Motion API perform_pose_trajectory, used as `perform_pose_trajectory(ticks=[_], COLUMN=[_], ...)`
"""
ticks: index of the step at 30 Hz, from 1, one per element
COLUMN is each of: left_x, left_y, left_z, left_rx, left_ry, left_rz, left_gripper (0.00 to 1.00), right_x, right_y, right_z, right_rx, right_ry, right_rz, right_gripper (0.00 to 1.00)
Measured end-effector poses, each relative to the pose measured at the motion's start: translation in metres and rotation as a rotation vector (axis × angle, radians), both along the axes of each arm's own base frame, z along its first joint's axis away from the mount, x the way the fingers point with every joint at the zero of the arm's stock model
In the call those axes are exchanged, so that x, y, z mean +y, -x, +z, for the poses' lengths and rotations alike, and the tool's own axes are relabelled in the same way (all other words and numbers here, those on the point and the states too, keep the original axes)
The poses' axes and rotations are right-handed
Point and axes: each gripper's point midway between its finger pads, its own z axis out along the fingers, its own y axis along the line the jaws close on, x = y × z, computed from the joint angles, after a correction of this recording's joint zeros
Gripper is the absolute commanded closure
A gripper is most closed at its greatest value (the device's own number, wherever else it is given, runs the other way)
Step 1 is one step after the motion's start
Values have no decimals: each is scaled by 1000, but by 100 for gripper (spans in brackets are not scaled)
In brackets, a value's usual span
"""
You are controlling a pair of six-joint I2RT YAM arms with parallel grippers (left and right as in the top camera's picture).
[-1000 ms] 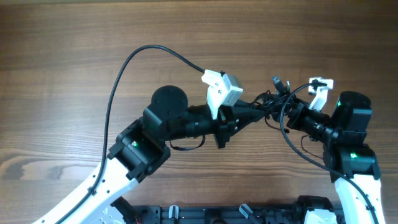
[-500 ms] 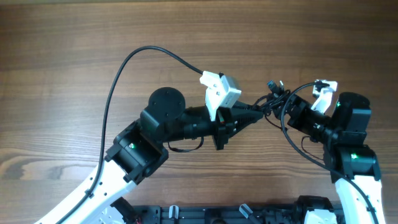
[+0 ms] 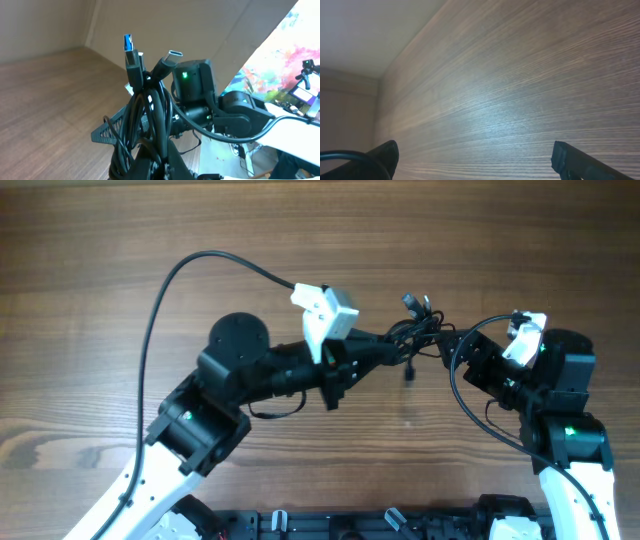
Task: Untangle cables
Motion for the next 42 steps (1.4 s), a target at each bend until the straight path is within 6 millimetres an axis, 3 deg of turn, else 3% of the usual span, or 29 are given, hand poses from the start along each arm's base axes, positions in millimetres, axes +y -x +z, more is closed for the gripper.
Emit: perform_pose_trajectory(ticks=[8,18,25,34,42], left_x=[24,23,22,18,14], left_y=[11,11,-4,-27,-35], left_z=[35,32,13,-17,-30], left_rx=[-93,-85,-23,53,82], left_ry=[71,66,15,-57,-83], left_rz=[22,16,73,145,152], left_gripper=[96,96,96,96,96], right_x=[-17,-19,-12,13,30], right_y=[-3,-3,-3,6,23], right_z=[-9,-10,-5,37,69], right_rx=[24,26,-6,-221,-388], right_ry=[64,74,71,73,88], right_rz=[-80,-90,-32,155,279], right_gripper=[0,0,0,0,0])
